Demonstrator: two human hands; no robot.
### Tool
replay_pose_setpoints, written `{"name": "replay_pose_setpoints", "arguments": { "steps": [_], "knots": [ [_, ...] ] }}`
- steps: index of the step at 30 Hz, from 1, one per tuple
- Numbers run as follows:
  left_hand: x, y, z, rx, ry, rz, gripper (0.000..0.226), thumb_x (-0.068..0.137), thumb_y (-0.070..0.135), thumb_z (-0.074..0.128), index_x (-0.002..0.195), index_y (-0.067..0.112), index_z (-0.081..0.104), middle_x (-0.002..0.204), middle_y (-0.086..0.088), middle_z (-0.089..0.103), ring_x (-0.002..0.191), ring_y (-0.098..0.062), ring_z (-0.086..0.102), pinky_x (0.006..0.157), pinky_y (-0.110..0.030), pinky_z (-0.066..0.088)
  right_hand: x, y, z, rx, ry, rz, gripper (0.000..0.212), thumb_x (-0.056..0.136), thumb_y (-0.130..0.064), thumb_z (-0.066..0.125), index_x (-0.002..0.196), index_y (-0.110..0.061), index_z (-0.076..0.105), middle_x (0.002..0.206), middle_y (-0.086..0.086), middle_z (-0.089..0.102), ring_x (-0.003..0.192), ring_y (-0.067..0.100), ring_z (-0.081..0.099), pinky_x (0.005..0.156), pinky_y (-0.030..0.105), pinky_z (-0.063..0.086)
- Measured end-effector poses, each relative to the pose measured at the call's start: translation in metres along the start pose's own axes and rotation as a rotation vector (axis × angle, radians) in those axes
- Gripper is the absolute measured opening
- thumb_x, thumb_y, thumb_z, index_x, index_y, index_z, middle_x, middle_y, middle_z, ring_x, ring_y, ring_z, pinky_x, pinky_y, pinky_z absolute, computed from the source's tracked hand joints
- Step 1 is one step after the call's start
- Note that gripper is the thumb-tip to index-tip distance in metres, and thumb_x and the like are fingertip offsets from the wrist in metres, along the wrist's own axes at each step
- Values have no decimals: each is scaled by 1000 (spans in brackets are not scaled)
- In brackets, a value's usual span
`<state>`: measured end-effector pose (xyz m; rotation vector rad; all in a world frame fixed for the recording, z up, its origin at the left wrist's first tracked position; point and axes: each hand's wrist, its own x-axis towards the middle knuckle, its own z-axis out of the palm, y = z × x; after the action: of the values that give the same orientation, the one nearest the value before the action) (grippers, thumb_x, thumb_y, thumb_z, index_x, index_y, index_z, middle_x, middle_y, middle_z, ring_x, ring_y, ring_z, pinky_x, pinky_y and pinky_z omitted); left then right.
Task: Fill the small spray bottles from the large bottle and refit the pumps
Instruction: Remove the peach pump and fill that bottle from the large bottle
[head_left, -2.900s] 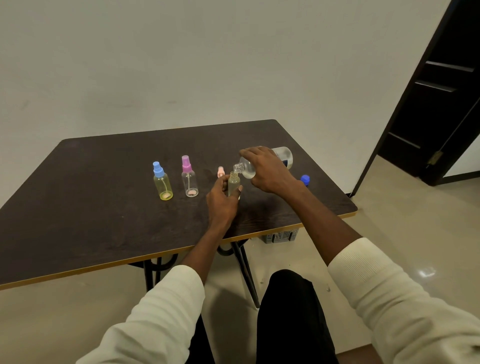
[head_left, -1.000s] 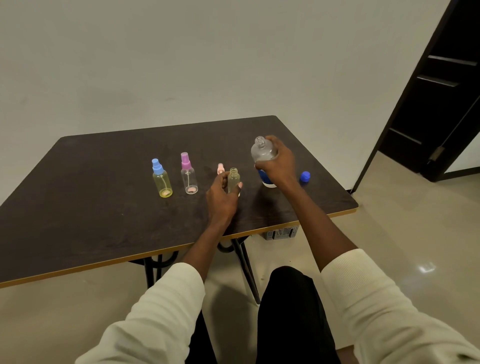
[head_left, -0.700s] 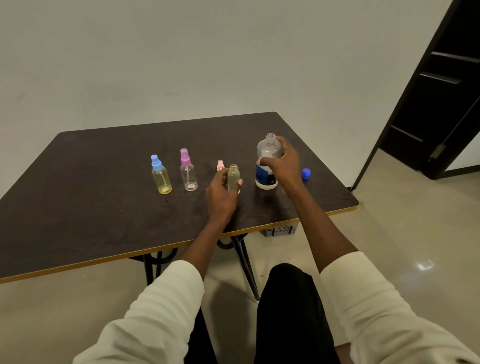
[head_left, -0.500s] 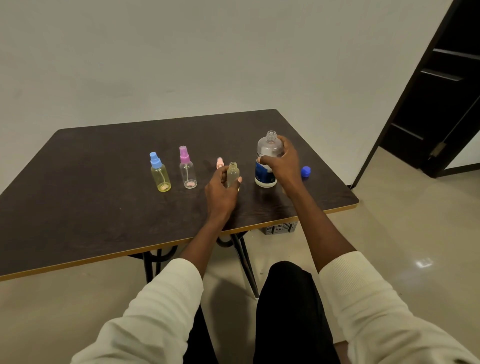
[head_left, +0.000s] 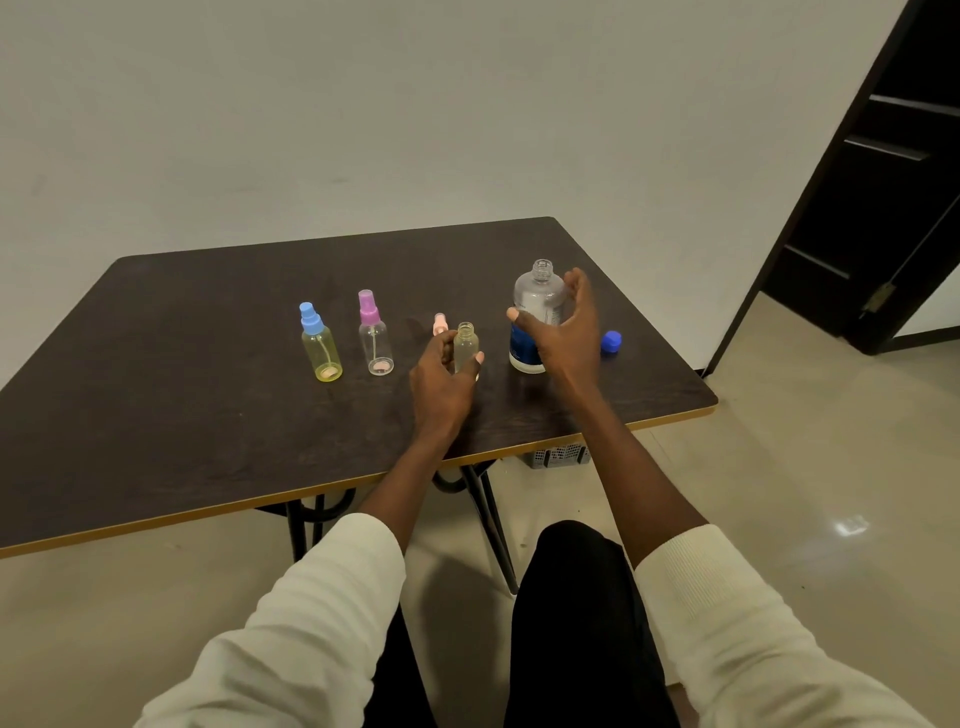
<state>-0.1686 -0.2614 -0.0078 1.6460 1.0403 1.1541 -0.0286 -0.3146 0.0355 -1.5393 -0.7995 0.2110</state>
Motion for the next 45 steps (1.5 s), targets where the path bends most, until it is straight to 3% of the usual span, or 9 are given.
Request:
{"name": "replay_pose_setpoints", "arguments": {
  "steps": [3,5,9,13,16,19,22,30,45],
  "knots": [
    [0,1,0,-6,-4,8,49,86,17,76,132,14,58,124,-6,68,113,-17,64,98,-34,53,-11,-4,3,-82,75,-126,91,75,-36,82,148,-15,31,150,2,37,131,7,36,99,3,29],
    [0,0,-1,-5,-2,21,49,85,16,77,131,15,59,121,-5,68,110,-15,64,95,-30,53,-19,-6,4,-155,110,-268,84,79,-35,78,146,-11,33,147,6,38,130,9,37,97,-1,27],
    [1,-3,0,0,9,15,44,89,17,74,130,15,60,120,-4,68,104,-9,63,87,-21,52,-35,-2,11,-253,112,-457,63,87,-24,69,140,-5,40,142,14,43,132,19,40,105,17,37],
    [3,-3,0,35,80,53,44,85,16,78,126,11,64,112,-1,61,99,-11,59,75,-7,42,-47,9,20,-282,53,-556,24,87,-3,61,110,-5,63,110,12,64,104,20,58,88,38,55],
    [8,-6,2,27,110,43,44,84,14,79,125,9,65,108,-4,62,96,-12,58,77,-12,46,-50,11,24,-325,-155,-420,17,89,0,56,101,-6,68,98,7,68,92,15,61,84,35,54],
    [17,-11,7,52,128,24,46,83,18,79,126,11,65,112,-6,67,102,-19,62,87,-34,55,-47,14,29,-411,-353,-188,24,93,-2,54,113,-7,67,110,8,68,100,15,61,90,26,50],
    [29,-17,11,92,146,23,51,81,23,81,128,13,65,115,-6,70,106,-20,63,89,-42,57,-41,17,31,-408,-381,-54,31,92,1,54,119,-8,64,117,7,66,108,16,60,95,26,46],
    [64,-21,15,205,163,34,40,82,28,78,120,20,70,110,-4,70,109,-19,54,93,-42,50,-35,20,40,-493,-422,-68,30,93,1,52,118,-10,64,116,8,66,105,17,61,85,21,44],
    [90,-27,19,320,161,43,46,84,36,76,126,23,66,117,-6,67,109,-20,54,91,-37,49,-28,25,45,-565,-474,-80,29,94,-3,54,119,-14,65,126,5,63,114,19,59,98,29,45]
  ]
}}
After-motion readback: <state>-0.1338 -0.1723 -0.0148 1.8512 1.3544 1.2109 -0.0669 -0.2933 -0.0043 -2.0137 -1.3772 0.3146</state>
